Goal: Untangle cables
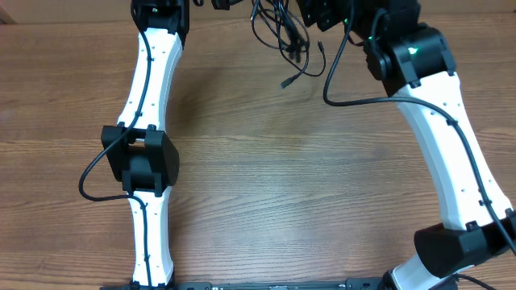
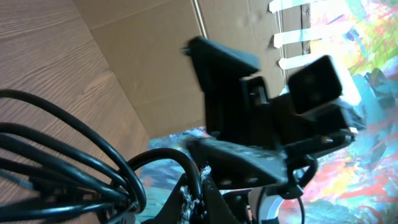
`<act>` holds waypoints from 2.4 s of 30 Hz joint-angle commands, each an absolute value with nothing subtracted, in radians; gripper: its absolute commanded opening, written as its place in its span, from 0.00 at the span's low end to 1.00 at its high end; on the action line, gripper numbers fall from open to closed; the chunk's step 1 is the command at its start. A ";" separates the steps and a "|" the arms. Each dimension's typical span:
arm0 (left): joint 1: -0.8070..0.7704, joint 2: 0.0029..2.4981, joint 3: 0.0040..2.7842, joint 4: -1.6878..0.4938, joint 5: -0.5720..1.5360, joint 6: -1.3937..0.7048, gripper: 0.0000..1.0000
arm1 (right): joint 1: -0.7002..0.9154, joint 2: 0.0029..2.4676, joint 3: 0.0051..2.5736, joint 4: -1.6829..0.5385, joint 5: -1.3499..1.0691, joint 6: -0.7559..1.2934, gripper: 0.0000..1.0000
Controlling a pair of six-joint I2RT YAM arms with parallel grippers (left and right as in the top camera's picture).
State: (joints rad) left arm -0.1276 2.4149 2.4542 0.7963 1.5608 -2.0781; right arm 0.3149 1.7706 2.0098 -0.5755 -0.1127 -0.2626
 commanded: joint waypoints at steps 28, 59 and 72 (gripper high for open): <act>-0.133 2.412 2.468 0.828 1.547 -2.084 0.04 | 0.315 1.845 2.022 -0.596 -0.203 -0.183 0.79; -0.133 2.412 2.468 0.861 1.579 -2.084 0.04 | 0.253 1.865 2.022 -0.451 -0.046 -0.184 0.24; -0.133 2.412 2.468 0.899 1.579 -2.084 0.04 | 0.345 1.865 2.022 -0.540 -0.152 -0.131 0.77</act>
